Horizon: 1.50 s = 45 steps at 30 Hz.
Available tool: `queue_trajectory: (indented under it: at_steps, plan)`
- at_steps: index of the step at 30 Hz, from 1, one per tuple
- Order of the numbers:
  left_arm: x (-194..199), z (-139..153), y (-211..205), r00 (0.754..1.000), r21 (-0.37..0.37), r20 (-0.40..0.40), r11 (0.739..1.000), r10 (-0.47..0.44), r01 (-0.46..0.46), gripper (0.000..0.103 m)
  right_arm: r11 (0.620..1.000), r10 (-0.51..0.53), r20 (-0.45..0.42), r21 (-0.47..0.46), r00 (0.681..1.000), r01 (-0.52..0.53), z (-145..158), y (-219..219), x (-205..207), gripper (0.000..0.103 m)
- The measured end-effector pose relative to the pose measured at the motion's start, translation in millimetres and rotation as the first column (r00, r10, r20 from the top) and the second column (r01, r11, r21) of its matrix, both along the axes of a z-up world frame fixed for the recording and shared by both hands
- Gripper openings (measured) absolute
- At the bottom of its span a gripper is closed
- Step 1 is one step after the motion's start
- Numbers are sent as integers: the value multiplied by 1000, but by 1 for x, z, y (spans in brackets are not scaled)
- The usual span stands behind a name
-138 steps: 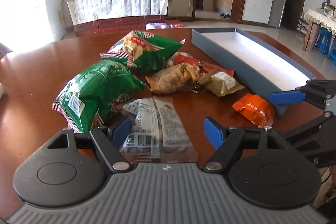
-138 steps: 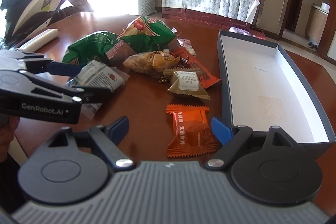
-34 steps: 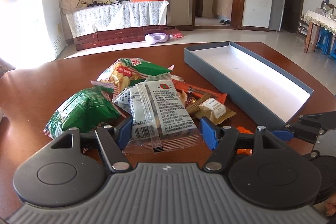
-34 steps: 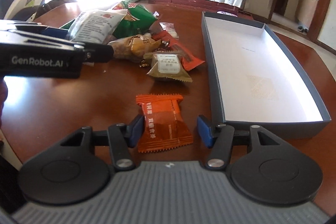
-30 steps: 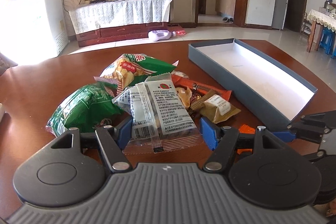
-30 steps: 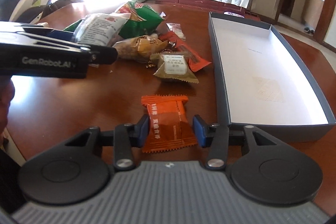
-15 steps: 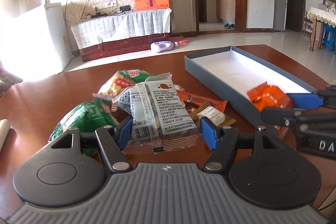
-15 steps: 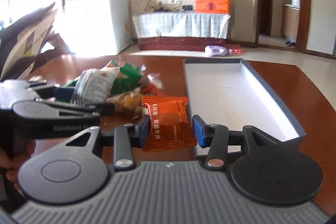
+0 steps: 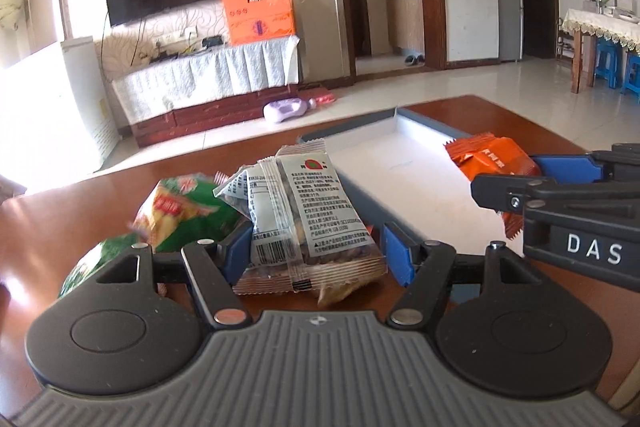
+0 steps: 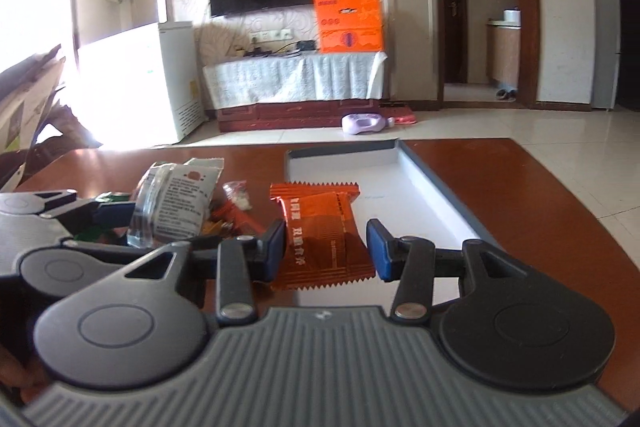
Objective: Organize snacks
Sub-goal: 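Lift the clear packet and orange cake and carry both over the open box, then open the left gripper to drop the clear packet while the right drops the orange cake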
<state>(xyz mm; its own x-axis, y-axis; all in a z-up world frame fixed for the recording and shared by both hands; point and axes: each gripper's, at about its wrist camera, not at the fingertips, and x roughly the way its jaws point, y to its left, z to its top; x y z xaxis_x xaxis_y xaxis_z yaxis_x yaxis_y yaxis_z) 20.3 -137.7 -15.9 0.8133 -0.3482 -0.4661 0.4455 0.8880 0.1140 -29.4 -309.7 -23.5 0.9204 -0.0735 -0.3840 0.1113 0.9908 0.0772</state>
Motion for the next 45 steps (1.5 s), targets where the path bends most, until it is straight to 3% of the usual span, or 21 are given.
queue_trajectory:
  at_steps: [6,10,31,45]
  plan:
    - [18,0,-37,999,20,35,1000,-19,18,73,994,-109,37,13,993,109,8,-24,9,47]
    - [24,3,-51,999,-11,36,999,-32,33,73,986,-160,32,54,987,158,1,-37,14,47]
    - [81,-7,-131,991,-77,6,988,-133,133,73,976,-210,-27,47,977,211,-23,-69,28,47]
    - [137,-35,-175,981,-76,-81,982,-178,172,74,972,-223,-59,59,973,226,-27,-77,33,47]
